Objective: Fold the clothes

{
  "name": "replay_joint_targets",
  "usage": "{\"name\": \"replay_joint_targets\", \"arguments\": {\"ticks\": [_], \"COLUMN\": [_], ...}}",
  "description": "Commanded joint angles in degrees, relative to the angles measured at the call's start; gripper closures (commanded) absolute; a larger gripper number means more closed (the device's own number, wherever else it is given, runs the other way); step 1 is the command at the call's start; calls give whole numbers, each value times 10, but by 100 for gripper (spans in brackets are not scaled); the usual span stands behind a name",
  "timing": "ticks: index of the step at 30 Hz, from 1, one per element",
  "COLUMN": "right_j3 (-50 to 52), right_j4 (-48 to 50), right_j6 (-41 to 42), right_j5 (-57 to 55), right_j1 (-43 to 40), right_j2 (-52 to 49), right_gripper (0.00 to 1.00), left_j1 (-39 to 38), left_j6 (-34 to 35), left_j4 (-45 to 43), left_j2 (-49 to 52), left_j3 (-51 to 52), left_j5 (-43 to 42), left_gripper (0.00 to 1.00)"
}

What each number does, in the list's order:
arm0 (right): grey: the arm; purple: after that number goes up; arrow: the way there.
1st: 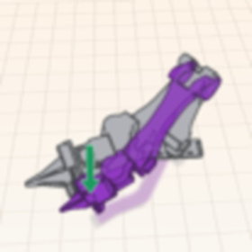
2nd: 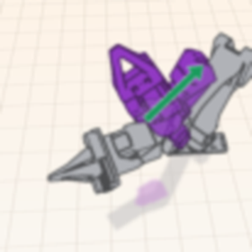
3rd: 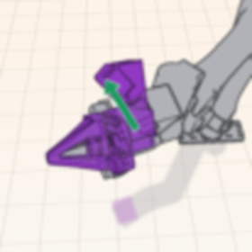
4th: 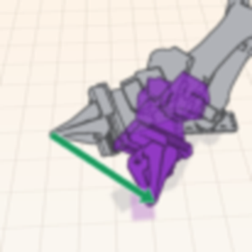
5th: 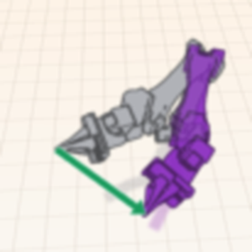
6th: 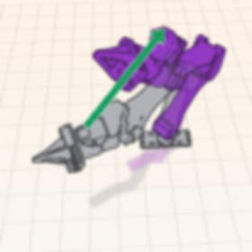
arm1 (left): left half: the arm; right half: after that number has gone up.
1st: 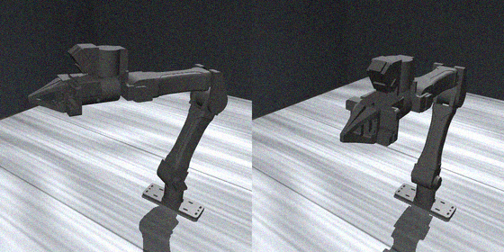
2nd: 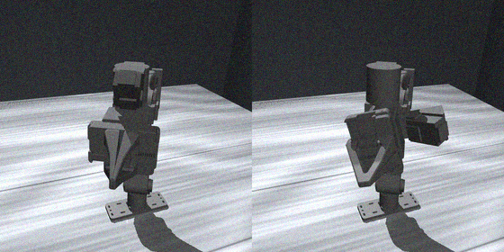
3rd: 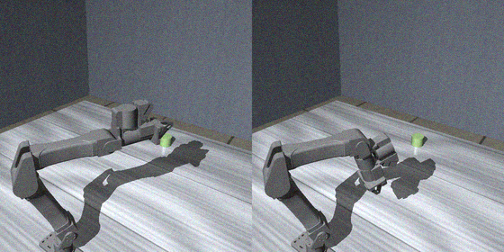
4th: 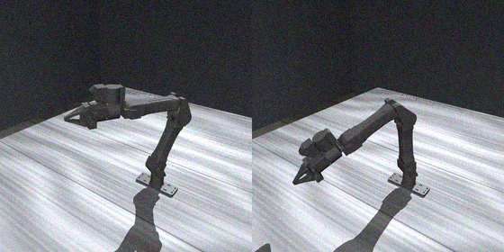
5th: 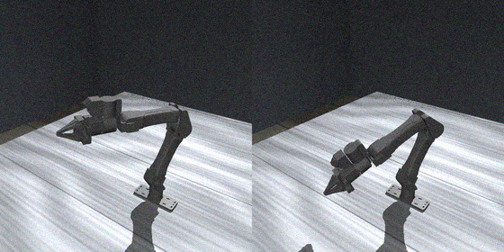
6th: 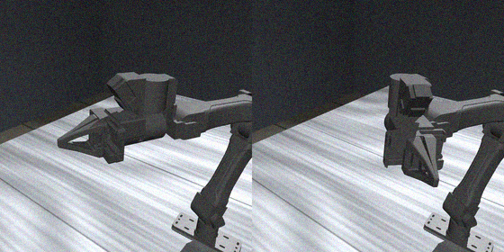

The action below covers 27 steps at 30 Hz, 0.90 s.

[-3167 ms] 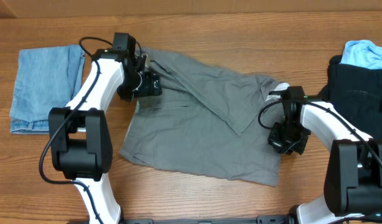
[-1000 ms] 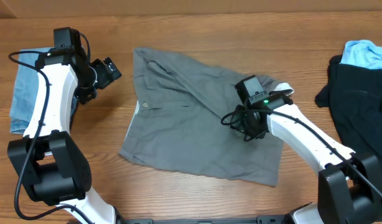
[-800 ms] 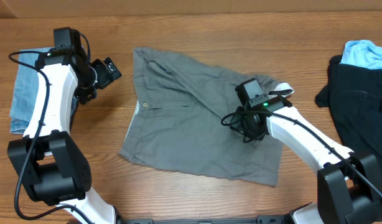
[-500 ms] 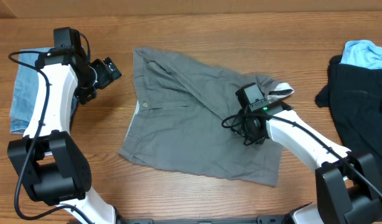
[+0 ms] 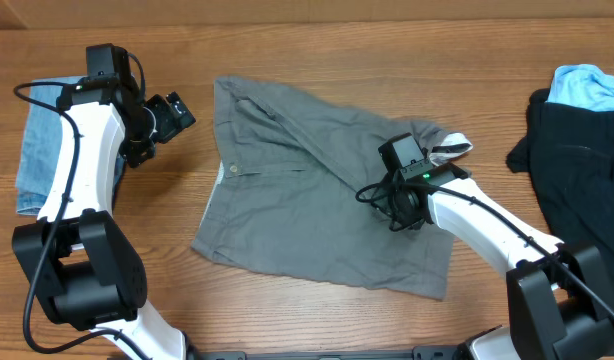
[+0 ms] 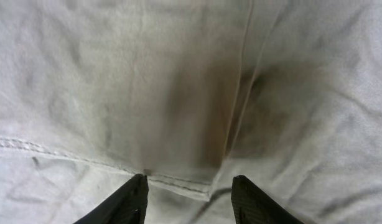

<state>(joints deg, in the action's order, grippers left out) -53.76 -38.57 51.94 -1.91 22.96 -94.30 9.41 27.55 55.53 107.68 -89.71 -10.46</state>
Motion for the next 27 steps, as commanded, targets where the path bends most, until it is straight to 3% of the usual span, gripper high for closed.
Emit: {"name": "replay_joint_targets", "arguments": {"ticks": [1,10,12,14,17,20,21,22,27], "right_j3": [25,32,32,31,31,31,32,32,32], "right_j4": [24,32,33,36,37,36,36,36,57], "right_j6": [31,34,34,34,34,35,42,52,69], "right_j5": [-12,-10,-10,-10,-10,-8,-8,-8,-7], "right_j1": [1,1,1,1,1,1,1,1,1], "right_j2": [2,3,3,3,3,3,3,3,3], "right_gripper": [53,55,58,69,71,62,51,45,52], "left_j1": [-1,0,-1,-1,0,-1,-1,0,-1], "left_j6": [12,12,12,12,12,12,12,12,12], "left_j4": [-1,0,0,0,0,-1,0,-1,-1], "left_j2": [-7,-7,-7,-7,-7,-7,-7,-7,-7], "left_j3": [-3,-3,-3,-3,-3,-3,-3,-3,-3], "left_j5": [4,4,4,4,4,4,4,4,4], "left_gripper": [0,0,0,0,0,0,0,0,0]}}
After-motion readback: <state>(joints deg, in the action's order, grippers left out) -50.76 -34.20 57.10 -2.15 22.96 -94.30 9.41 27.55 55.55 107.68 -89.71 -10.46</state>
